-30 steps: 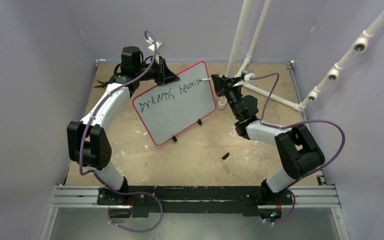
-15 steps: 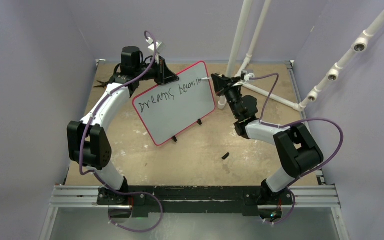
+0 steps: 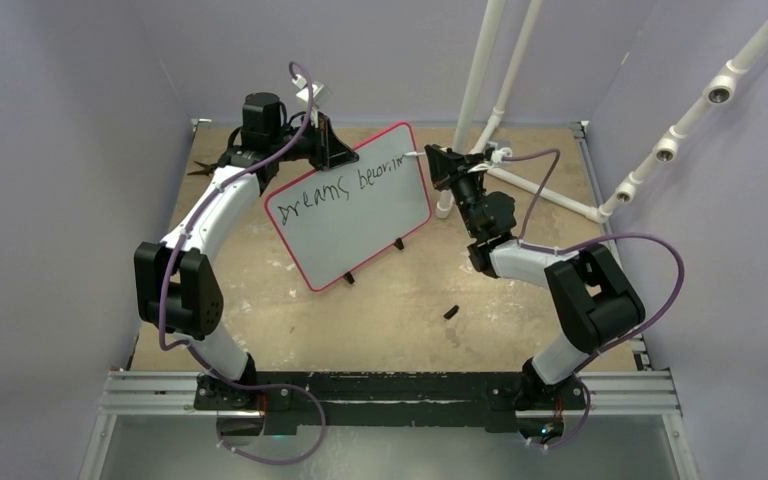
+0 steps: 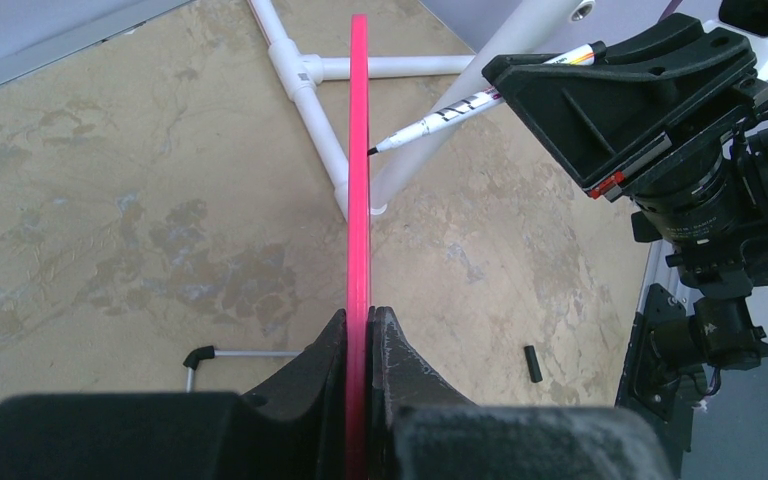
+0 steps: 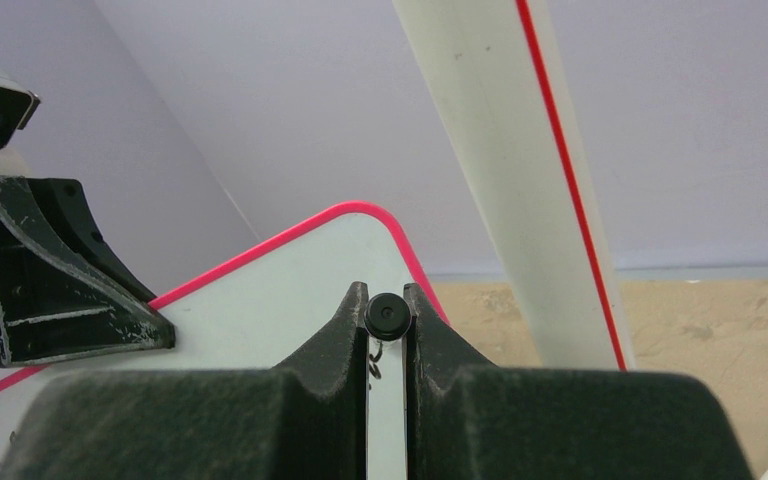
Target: Write a sentence on the whiteboard
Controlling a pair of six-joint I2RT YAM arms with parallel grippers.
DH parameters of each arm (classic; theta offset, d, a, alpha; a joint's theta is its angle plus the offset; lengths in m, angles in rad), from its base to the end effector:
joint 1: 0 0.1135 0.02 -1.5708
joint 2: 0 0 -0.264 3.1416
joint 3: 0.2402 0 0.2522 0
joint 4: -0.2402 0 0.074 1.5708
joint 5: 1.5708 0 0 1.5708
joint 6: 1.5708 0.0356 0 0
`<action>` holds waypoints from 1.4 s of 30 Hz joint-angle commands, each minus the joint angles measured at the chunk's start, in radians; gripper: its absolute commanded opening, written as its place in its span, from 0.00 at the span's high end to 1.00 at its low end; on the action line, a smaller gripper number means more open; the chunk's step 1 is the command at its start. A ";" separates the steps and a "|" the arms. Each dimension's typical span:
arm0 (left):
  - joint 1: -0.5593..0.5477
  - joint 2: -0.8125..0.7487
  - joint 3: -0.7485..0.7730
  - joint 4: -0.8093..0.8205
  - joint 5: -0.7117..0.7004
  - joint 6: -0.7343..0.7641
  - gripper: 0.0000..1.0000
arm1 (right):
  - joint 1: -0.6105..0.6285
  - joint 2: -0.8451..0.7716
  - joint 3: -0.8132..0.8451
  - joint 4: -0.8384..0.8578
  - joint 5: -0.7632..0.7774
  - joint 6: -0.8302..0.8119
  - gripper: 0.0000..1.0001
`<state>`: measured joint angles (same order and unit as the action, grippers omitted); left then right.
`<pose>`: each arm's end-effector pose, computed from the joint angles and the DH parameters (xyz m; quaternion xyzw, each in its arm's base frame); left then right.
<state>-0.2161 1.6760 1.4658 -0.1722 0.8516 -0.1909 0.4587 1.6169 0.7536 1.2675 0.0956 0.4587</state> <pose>0.3754 -0.1098 0.3472 0.2407 0.7516 -0.4382 0.4302 0.3042 0.1464 0.2731 0.0399 0.5501 0.3455 0.7592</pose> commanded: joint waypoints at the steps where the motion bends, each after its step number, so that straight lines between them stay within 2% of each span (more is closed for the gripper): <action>1: -0.008 0.041 -0.041 -0.078 -0.076 0.010 1.00 | -0.002 0.009 0.029 0.077 0.044 0.012 1.00; 2: -0.008 0.040 -0.041 -0.078 0.021 0.010 1.00 | -0.001 0.010 0.029 0.070 0.046 0.011 1.00; 3: -0.008 0.038 -0.040 -0.076 0.033 0.009 1.00 | -0.002 0.010 0.027 0.064 0.048 0.011 1.00; 19: -0.008 0.038 -0.040 -0.075 0.026 0.007 1.00 | -0.001 0.005 -0.056 0.029 0.073 0.003 1.00; 31: -0.008 0.038 -0.041 -0.075 0.026 0.007 1.00 | -0.002 -0.044 -0.051 0.066 0.088 0.010 1.00; 42: -0.008 0.037 -0.041 -0.075 0.030 0.006 1.00 | -0.002 -0.001 -0.010 0.081 0.109 0.006 1.00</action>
<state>-0.2161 1.6760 1.4658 -0.1715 0.8429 -0.1913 0.4587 1.6104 0.7029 1.2957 0.1715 0.4709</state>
